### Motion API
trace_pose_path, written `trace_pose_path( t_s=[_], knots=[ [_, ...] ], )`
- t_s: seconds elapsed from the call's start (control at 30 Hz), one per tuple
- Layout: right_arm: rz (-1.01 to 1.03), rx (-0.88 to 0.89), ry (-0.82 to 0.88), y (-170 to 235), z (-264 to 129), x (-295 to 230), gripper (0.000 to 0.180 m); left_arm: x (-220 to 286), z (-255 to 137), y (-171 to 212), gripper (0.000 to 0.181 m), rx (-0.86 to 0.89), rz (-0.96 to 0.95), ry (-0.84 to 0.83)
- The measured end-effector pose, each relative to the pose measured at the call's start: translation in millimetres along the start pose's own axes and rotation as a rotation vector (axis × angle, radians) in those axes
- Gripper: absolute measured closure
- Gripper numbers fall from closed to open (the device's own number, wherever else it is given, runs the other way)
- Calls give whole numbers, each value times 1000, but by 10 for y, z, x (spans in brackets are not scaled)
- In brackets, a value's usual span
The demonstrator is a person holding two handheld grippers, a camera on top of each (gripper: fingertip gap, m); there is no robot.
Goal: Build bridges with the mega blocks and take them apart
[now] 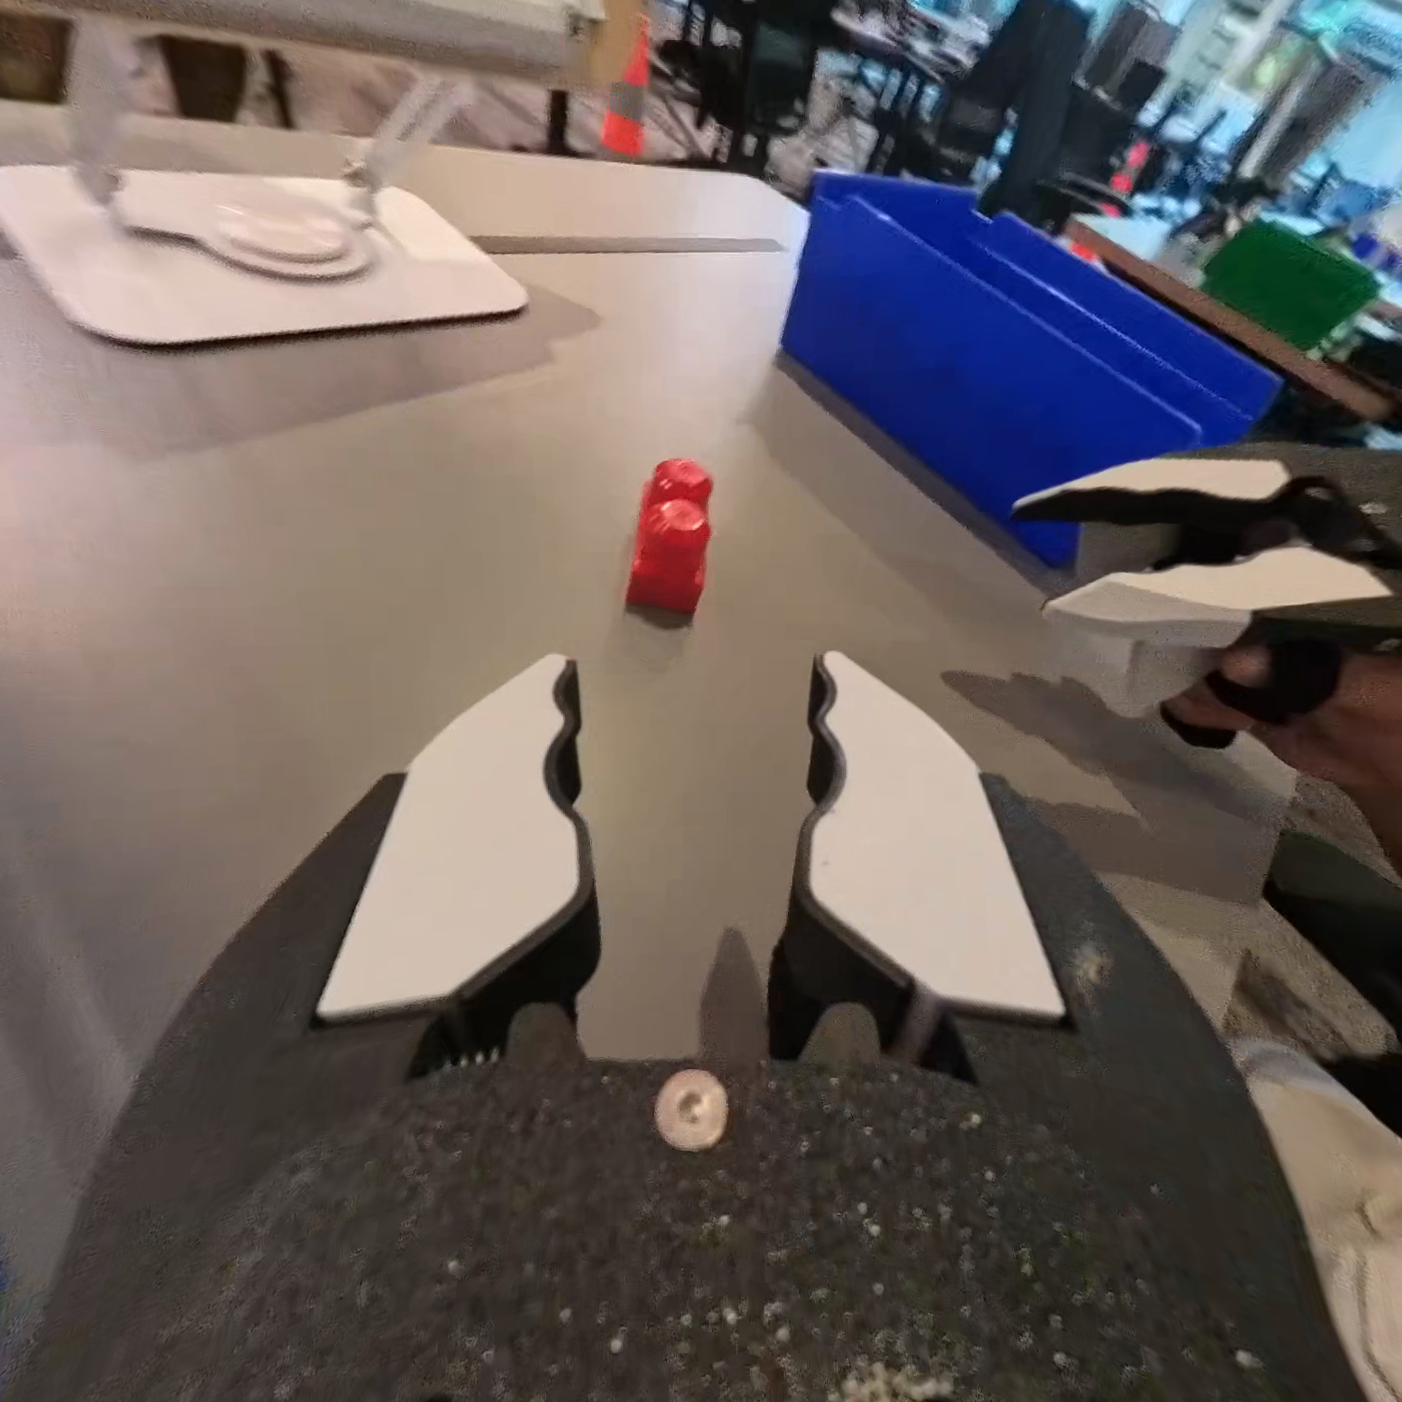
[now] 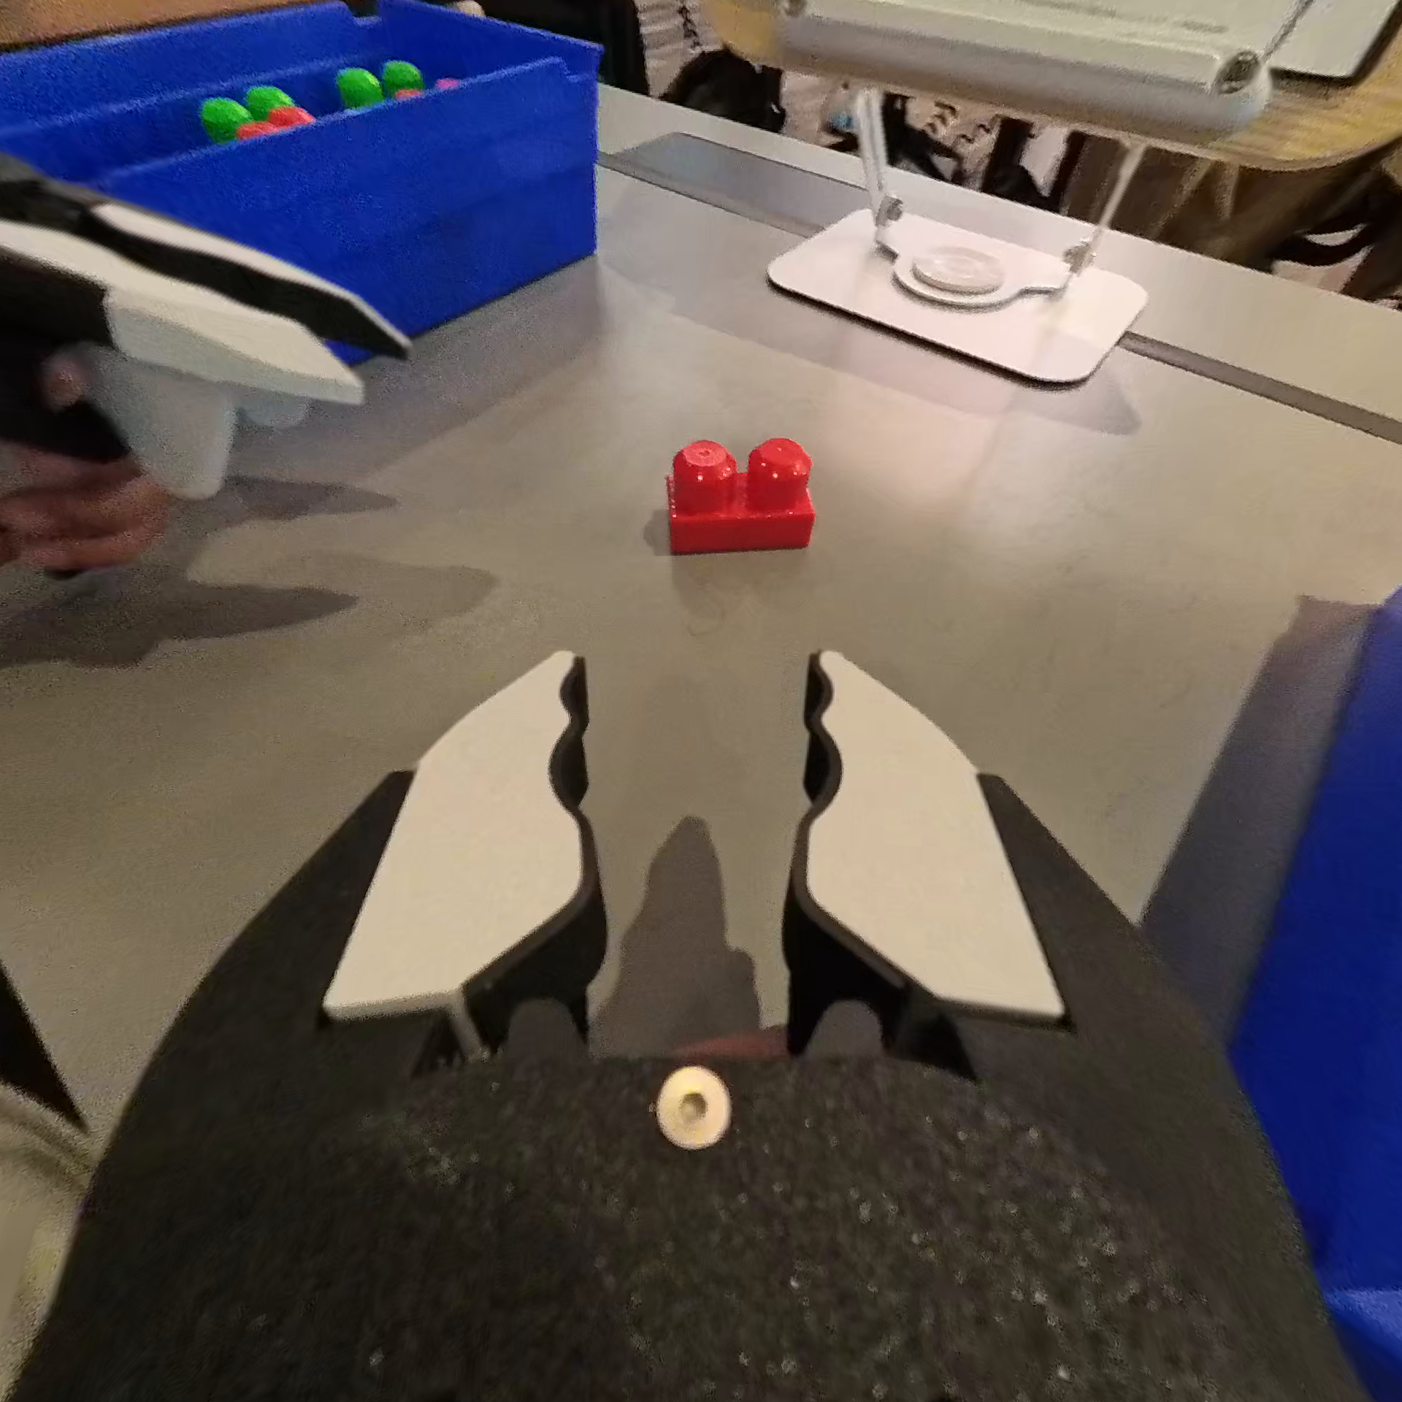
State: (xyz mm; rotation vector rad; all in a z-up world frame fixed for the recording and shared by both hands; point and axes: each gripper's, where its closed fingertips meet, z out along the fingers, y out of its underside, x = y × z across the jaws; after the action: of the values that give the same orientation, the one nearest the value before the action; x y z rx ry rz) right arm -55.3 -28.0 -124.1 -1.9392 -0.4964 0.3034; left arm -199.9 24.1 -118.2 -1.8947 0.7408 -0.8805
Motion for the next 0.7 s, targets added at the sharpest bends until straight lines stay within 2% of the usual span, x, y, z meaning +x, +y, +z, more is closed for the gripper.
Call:
trace_pose_path(
  t_s=[0.1, 0.17, 0.3, 0.4, 0.5, 0.6, 0.67, 0.7],
  knots=[
    [6, -36, 41, -9, 120, -14, 121, 40, -15, 80, 122, -8, -24, 14],
    [-11, -117, 58, -41, 286, -9, 111, 24, 8, 73, 122, 4, 50, -4],
    [-101, -282, 52, -154, 826, 53, 91, -65, -77, 89, 126, 35, 188, -94],
    [-70, -412, 37, -101, 1184, 181, 86, -29, -117, 39, 128, 59, 190, -75],
    [19, -501, -3, 21, 1371, 218, 85, 19, -95, 10, 127, 47, 174, -32],
    [9, -545, 38, 143, 1469, 319, 87, 30, -77, 16, 127, 45, 183, -16],
    [31, -530, 4, 130, 1497, 283, 106, 40, -53, 52, 128, 34, 185, -4],
    [17, -523, 15, 100, 1490, 294, 106, 46, -39, 75, 128, 25, 185, 2]
  ],
)
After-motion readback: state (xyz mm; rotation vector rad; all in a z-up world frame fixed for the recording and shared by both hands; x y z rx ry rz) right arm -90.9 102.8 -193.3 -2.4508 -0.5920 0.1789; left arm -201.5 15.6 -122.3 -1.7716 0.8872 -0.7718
